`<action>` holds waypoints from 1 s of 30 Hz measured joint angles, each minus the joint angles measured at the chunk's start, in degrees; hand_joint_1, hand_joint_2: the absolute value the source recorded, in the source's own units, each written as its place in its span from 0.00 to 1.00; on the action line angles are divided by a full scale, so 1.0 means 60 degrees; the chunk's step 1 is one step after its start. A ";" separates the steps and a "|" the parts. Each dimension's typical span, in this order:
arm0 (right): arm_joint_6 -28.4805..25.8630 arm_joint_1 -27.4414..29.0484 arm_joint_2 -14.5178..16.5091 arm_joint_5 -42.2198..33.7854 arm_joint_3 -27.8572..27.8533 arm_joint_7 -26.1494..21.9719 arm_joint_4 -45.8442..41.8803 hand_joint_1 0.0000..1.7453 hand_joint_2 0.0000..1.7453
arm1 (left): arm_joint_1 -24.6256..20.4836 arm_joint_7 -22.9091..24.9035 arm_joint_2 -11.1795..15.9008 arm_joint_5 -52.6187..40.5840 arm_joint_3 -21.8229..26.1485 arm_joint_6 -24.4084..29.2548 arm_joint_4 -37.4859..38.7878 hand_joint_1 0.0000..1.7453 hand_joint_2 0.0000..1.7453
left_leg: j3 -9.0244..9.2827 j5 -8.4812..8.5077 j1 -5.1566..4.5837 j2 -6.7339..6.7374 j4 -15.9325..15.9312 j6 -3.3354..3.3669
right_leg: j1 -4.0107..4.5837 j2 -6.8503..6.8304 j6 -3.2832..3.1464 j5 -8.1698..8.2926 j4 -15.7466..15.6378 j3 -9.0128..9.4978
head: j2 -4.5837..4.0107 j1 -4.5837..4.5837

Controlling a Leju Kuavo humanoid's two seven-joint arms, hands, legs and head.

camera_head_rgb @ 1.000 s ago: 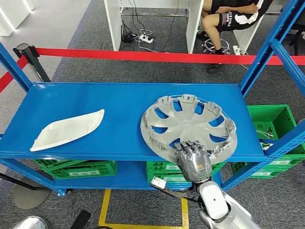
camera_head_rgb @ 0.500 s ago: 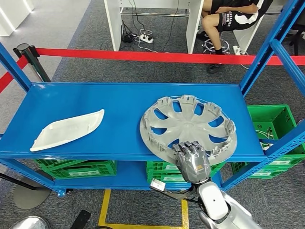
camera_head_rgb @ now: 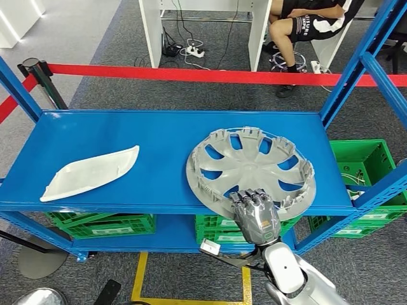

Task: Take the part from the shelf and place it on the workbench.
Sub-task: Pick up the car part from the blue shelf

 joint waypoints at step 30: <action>-0.0857 0.2421 0.2748 -0.0018 -0.3619 -0.7438 -0.6971 1.00 1.00 | 0.0148 -0.0739 0.0010 -0.0025 0.0410 0.0916 0.0000 0.00 1.00 | 0.0018 0.0000 -0.0005 -0.0075 -0.0053 -0.0025 | -0.0008 -0.0076 -0.0017 -0.0048 -0.0012 -0.0019 | 0.0000 0.0047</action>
